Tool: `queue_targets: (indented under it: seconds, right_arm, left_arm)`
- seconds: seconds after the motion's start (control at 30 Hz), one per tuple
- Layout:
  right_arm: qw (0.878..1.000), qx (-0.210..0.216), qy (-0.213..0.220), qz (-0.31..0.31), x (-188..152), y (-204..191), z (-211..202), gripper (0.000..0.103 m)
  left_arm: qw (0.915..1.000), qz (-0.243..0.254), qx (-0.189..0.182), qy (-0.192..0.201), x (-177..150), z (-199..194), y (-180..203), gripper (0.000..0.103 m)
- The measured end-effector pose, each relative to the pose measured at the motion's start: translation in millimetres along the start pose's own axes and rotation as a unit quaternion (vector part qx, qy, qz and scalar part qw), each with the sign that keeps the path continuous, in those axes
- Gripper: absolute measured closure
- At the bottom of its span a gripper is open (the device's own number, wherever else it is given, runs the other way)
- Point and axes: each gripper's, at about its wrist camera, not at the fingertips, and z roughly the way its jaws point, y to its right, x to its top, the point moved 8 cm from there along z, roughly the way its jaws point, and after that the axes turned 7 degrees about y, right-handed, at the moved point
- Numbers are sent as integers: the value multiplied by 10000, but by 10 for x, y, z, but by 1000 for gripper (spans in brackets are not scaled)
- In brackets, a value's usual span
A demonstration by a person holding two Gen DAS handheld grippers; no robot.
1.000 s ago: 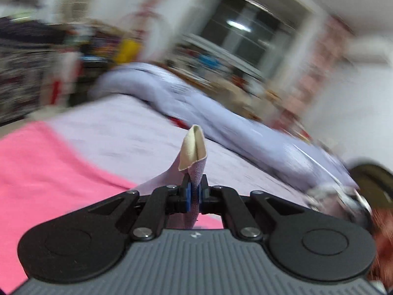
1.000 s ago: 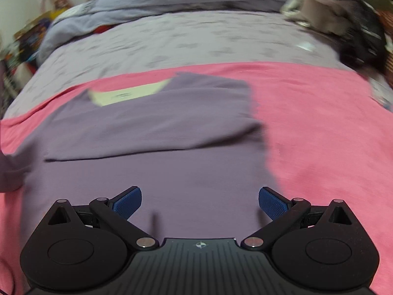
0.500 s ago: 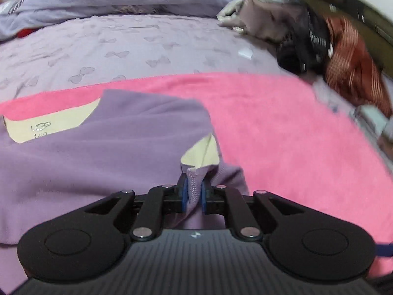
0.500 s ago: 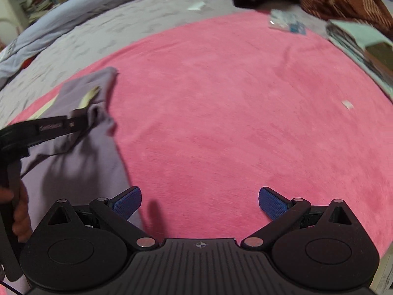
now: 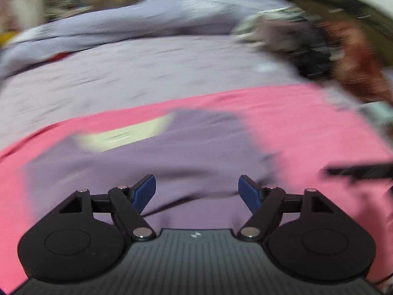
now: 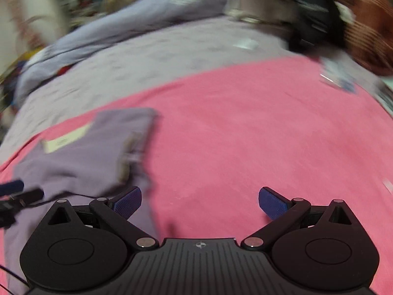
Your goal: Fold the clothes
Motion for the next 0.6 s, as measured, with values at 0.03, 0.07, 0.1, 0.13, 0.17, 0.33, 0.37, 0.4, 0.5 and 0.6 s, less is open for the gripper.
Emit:
queue_targets:
  seconds: [0.03, 0.07, 0.1, 0.13, 0.17, 0.33, 0.37, 0.4, 0.5, 0.6]
  right_arm:
    - [9997, 138, 21, -218, 25, -150, 77, 0]
    - [9986, 262, 47, -451, 44, -308, 160, 0]
    - [9966, 406, 105, -706, 73, -494, 254, 0]
    - [9941, 495, 199, -940, 111, -655, 317, 0]
    - [9910, 580, 295, -1171, 149, -815, 378, 0]
    - [9615, 1, 445, -2714, 177, -1126, 825, 0]
    - [9576, -210, 342, -2852, 157, -1029, 931, 0]
    - [9531, -420, 238, -2988, 137, -932, 1036, 0]
    - [9731, -357, 118, -2272, 286, -640, 1008, 0]
    - [9792, -389, 367, -1958, 422, -586, 790, 0]
  left_arm:
    - [9989, 132, 390, -201, -122, 48, -184, 29]
    - [9957, 282, 784, -401, -241, 95, -362, 29]
    - [9932, 309, 1017, -465, -300, 115, -490, 29]
    - [9908, 309, 1216, -499, -345, 130, -606, 28]
    - [9880, 310, 1414, -533, -391, 143, -723, 28]
    - [9791, 45, 1949, -584, -528, 43, -1045, 30]
    - [9775, -25, 2028, -587, -551, 13, -1094, 30]
    - [9757, -94, 2106, -590, -573, -18, -1142, 29]
    - [9699, -302, 2340, -598, -642, -110, -1287, 29]
    - [9711, -262, 2363, -196, -460, -173, -1284, 30]
